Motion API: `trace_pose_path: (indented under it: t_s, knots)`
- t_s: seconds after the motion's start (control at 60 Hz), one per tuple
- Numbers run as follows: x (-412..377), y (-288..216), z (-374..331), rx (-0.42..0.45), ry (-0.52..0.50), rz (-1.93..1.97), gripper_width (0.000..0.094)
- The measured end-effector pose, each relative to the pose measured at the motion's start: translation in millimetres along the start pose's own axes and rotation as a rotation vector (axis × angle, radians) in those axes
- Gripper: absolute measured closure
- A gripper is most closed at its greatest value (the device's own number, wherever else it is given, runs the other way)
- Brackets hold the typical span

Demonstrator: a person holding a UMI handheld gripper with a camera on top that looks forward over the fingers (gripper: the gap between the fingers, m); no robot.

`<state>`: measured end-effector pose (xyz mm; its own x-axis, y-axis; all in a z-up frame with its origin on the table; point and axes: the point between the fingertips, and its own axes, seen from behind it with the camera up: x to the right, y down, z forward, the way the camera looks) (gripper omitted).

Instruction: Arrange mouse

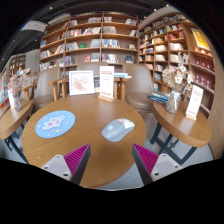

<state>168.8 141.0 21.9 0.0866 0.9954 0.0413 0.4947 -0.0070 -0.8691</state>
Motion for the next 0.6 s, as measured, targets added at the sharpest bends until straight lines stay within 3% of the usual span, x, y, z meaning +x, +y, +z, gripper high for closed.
trace_pose_path:
  t_s: [0.6]
  knots:
    - [5,-13,99,-0.110,-0.001,0.039,0.0078]
